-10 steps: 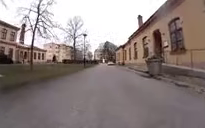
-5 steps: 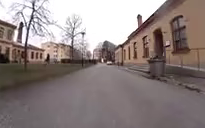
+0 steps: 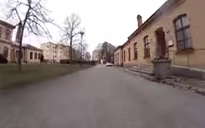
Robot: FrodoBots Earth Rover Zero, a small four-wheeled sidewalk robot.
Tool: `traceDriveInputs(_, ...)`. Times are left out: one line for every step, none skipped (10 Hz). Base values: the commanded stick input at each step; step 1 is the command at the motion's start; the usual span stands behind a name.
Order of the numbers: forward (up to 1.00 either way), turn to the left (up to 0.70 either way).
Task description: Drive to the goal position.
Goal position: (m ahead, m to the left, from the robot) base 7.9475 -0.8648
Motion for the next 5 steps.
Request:
traceDriveInputs(1.0,0.0)
traceDriveInputs(1.0,0.0)
traceDriveInputs(1.0,0.0)
traceDriveInputs(1.0,0.0)
traceDriveInputs(1.0,0.0)
